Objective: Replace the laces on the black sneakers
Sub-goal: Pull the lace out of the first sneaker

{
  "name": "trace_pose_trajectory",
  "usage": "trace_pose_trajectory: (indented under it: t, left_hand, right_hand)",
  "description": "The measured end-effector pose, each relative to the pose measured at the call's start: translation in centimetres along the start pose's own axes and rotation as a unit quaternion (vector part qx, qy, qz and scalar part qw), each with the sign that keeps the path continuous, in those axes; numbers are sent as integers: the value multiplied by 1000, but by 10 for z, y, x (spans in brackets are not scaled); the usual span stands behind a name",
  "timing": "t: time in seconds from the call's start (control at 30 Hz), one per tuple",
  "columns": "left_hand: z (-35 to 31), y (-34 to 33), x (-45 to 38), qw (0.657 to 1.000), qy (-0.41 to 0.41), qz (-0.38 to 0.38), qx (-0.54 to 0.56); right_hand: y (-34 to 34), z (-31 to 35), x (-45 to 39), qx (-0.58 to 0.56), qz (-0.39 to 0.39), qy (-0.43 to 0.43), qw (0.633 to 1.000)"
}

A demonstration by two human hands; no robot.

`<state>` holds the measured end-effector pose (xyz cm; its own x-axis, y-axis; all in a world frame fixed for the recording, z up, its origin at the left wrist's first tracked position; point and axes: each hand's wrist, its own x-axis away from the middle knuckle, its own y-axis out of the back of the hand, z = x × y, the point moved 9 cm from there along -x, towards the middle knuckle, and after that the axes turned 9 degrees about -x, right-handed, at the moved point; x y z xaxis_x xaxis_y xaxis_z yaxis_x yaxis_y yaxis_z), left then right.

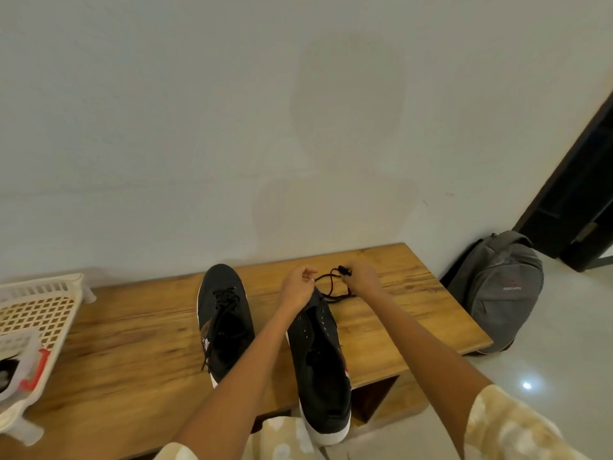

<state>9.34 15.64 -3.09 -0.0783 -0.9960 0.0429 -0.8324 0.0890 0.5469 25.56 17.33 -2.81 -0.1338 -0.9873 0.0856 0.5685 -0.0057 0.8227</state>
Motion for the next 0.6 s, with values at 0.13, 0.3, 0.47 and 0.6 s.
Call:
trace_pose_trajectory:
  t: [0.13, 0.3, 0.47, 0.6]
  left_hand:
    - [-11, -13, -23, 999, -18, 22, -32]
    - [-17, -23, -37, 998, -34, 28, -43]
    - [-18, -31, -38, 996, -48, 48, -49]
    - [-36, -36, -29, 992, -84, 97, -1]
  right_hand:
    - [-52, -19, -10, 43, 89, 35, 994]
    - [-67, -28, -16, 119, 53, 113, 985]
    - [-54, -24, -16, 136, 41, 101, 985]
    - [-13, -2, -10, -96, 68, 116, 986]
